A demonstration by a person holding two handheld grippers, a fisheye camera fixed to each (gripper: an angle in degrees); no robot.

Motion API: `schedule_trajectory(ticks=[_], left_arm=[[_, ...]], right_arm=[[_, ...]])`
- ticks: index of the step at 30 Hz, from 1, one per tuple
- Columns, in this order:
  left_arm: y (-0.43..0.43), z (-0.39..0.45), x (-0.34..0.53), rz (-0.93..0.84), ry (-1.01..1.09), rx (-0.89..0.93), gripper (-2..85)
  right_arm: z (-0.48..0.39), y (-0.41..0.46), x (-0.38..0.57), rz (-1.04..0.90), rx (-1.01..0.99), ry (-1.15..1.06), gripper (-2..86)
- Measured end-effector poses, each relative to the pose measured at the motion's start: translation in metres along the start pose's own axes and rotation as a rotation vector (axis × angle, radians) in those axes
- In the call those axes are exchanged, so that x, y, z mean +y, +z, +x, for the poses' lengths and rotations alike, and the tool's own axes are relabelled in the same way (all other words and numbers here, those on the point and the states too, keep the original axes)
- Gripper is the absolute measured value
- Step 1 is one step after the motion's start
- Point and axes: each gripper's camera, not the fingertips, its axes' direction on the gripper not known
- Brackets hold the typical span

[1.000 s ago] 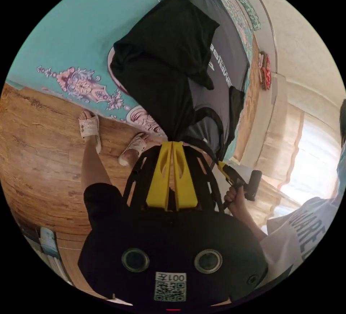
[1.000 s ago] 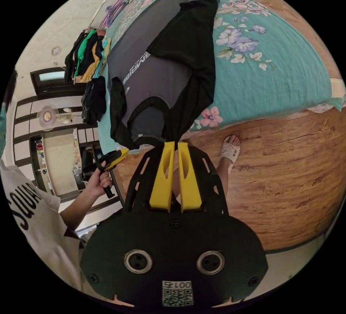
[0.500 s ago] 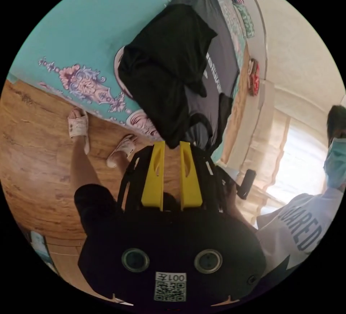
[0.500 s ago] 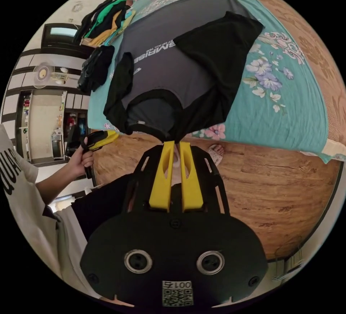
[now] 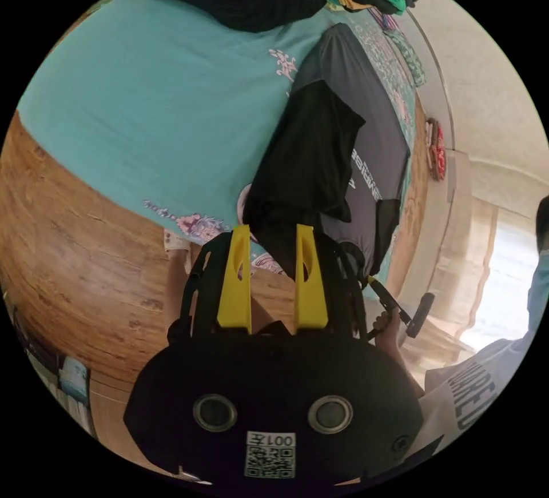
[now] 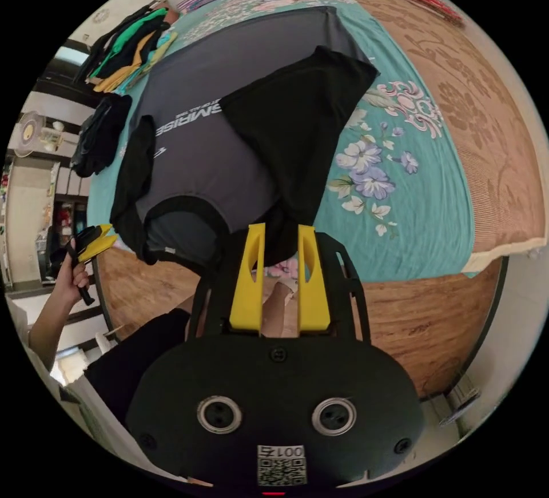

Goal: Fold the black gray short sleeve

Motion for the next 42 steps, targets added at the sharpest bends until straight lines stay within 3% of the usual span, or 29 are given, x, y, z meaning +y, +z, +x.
schedule_trajectory(ticks=[12, 22, 28, 35, 42], left_arm=[[0.018, 0.013, 0.023, -0.053, -0.038, 0.017, 8.4], [0.016, 0.061, 0.059, -0.043, 0.08, -0.175, 7.8], [0.021, 0.091, 0.071, -0.083, 0.087, -0.301, 1.1], [0.008, 0.123, 0.096, -0.115, 0.168, -0.077, -0.8], [-0.022, 0.139, 0.121, -0.13, 0.179, -0.014, -0.9]], right_arm=[[-0.037, -0.01, 0.001, -0.029, 0.186, -0.023, 11.3], [-0.063, -0.017, -0.011, -0.07, 0.206, -0.017, 7.6], [-0.063, -0.035, -0.014, -0.071, 0.161, -0.06, 2.9], [-0.03, -0.086, -0.009, -0.084, 0.054, -0.044, 1.6], [-0.009, -0.138, -0.003, -0.067, -0.053, -0.02, 1.3]])
